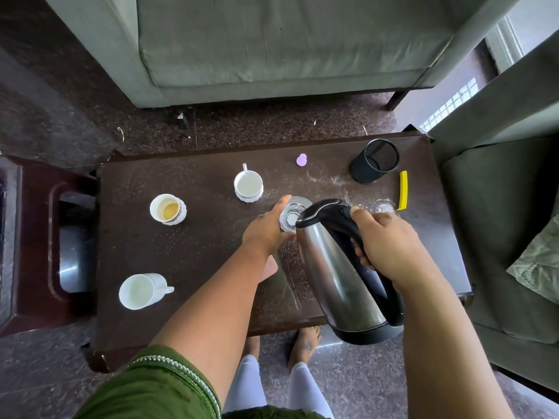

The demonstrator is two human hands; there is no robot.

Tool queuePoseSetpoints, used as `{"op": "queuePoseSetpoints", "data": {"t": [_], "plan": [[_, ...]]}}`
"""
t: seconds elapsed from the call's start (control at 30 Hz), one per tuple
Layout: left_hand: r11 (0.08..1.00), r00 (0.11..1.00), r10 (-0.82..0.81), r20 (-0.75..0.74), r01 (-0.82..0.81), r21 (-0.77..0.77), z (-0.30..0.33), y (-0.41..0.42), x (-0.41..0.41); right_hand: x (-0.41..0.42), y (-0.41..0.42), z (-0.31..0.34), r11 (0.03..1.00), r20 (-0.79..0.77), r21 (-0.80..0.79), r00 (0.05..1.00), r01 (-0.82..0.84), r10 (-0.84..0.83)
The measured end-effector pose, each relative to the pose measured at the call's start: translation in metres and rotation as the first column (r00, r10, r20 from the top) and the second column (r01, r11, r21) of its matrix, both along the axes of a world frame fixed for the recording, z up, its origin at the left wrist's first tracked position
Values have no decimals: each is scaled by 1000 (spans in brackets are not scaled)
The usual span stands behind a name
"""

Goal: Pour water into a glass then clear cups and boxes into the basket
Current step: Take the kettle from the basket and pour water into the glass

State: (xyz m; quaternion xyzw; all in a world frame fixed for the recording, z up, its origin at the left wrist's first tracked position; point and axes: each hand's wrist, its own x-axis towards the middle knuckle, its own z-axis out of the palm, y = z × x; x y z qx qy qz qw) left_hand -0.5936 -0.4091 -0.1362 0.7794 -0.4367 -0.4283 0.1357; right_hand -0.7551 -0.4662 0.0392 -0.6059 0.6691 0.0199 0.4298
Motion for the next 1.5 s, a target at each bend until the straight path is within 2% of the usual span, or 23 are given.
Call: {"op": "queuePoseSetpoints", "data": {"t": [1.5], "plan": [[999,998,33,-49,-33,5,3,-1,-1,-3,-4,-3,994,-43,-36,994,-98,97]]}}
